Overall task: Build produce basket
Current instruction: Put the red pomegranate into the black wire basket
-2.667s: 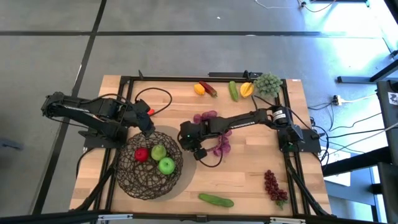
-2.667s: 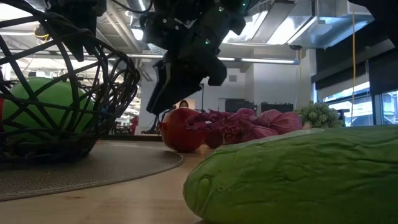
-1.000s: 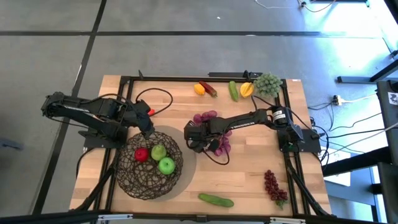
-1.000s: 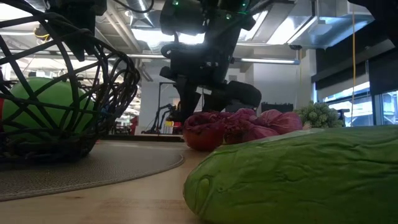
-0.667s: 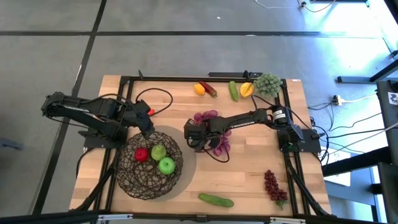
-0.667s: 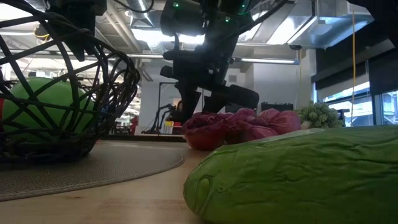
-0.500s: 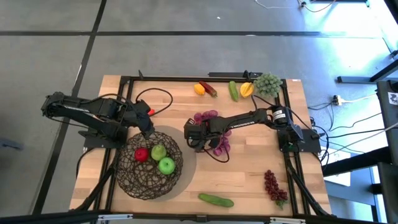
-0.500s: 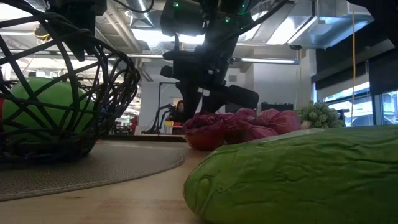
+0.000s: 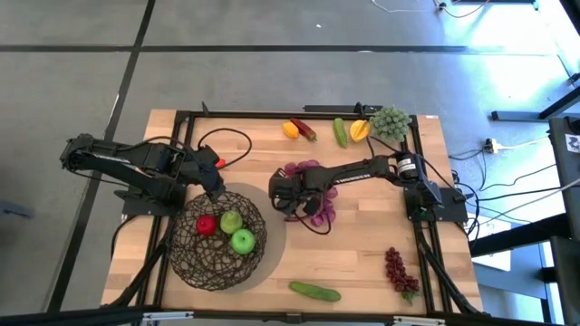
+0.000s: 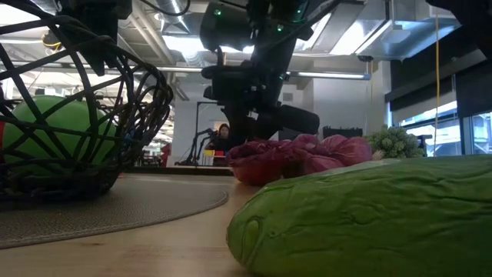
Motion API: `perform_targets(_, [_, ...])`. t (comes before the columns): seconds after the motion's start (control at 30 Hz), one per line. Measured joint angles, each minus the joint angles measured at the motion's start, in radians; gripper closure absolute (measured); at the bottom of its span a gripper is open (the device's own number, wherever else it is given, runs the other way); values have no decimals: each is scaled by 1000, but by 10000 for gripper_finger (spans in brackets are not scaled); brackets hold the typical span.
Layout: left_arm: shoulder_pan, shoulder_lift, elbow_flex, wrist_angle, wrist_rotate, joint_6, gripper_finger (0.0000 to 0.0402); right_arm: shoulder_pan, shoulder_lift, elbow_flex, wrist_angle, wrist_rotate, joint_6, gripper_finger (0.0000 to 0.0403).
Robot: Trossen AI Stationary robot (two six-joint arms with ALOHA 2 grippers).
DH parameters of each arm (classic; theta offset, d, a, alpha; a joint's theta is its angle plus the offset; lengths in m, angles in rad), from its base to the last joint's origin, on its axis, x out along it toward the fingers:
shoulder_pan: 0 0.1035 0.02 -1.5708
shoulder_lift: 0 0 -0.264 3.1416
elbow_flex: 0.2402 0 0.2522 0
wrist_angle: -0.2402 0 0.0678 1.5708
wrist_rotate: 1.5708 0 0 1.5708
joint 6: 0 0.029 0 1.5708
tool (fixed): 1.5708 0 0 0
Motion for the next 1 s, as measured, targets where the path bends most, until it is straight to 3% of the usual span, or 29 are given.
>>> perform_targets(1.0, [0, 0, 0, 0, 0, 0, 78, -3, 0, 0, -1, 24, 28, 315])
